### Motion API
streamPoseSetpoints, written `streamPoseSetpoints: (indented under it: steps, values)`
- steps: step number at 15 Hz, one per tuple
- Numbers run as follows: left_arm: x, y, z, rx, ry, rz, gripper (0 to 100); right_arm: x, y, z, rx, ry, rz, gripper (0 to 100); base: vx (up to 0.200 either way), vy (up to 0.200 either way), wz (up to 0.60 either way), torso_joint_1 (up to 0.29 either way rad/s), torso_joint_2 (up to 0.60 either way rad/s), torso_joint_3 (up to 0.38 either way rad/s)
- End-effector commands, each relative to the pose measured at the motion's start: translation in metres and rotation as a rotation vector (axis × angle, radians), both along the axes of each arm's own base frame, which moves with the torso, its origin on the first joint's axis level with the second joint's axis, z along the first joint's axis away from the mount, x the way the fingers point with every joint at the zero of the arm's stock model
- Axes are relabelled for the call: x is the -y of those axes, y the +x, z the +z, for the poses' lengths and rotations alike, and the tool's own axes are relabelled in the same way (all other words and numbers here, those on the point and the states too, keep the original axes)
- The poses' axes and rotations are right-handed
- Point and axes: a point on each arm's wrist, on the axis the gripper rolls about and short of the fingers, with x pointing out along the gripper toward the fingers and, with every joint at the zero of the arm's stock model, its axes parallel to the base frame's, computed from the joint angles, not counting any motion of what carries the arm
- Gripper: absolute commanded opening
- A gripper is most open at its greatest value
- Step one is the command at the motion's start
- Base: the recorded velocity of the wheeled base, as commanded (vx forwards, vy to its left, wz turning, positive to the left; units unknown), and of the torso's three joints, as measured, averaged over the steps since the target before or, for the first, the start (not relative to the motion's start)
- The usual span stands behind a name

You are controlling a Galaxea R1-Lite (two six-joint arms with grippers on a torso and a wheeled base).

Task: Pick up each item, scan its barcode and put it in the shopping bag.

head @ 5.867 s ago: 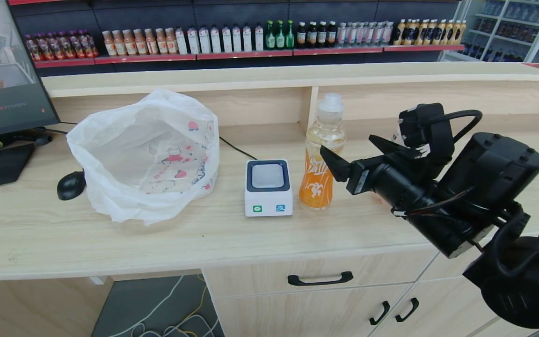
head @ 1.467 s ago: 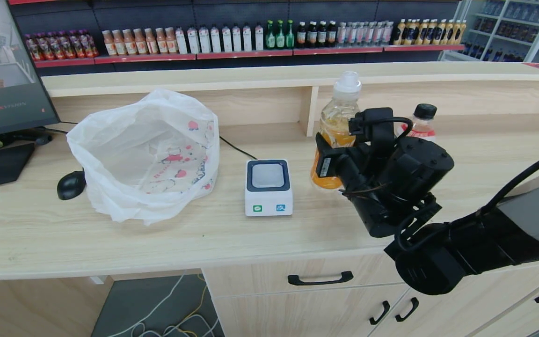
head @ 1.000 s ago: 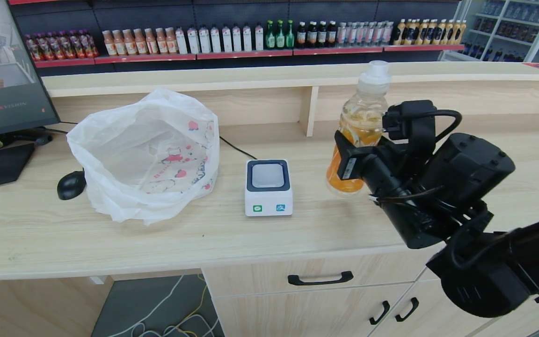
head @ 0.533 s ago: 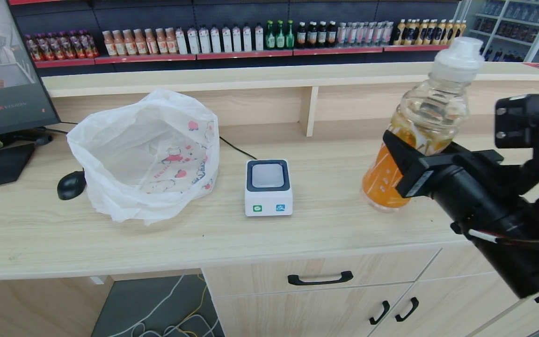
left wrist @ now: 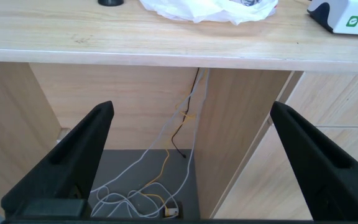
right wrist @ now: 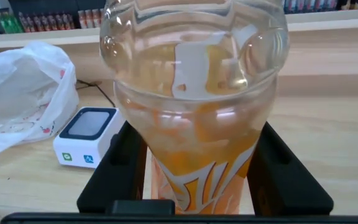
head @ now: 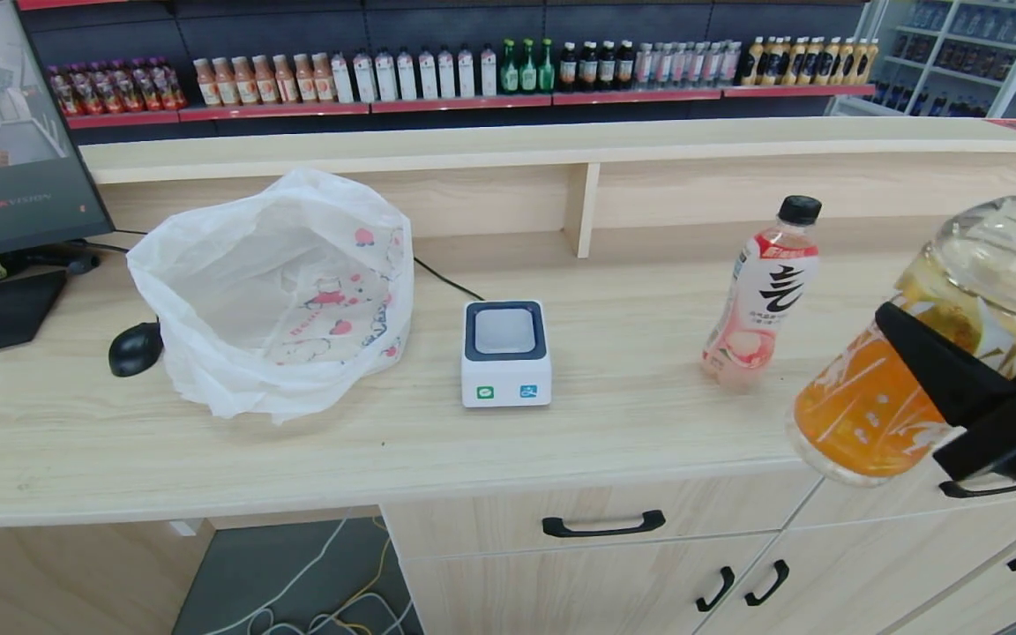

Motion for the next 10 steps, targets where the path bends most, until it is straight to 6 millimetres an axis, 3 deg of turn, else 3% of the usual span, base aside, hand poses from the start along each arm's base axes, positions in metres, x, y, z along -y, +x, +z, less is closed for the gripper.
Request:
streamPoseSetpoints:
  steps: [1, 6, 10]
  values:
    - [0.000, 0.000, 0.000, 0.000, 0.000, 0.000, 100, 0.018, -0.022, -0.006, 0.015, 0.019, 0.010, 0, 0.000, 0.000, 0.00, 0.000, 0.00, 0.000]
    - [0.000, 0.000, 0.000, 0.000, 0.000, -0.002, 100, 0.026, -0.033, -0.004, 0.007, 0.010, 0.045, 0, 0.000, 0.000, 0.00, 0.000, 0.00, 0.000]
    - [0.000, 0.000, 0.000, 0.000, 0.000, -0.002, 100, 0.026, -0.038, -0.008, -0.036, -0.074, 0.185, 0, 0.000, 0.000, 0.00, 0.000, 0.00, 0.000]
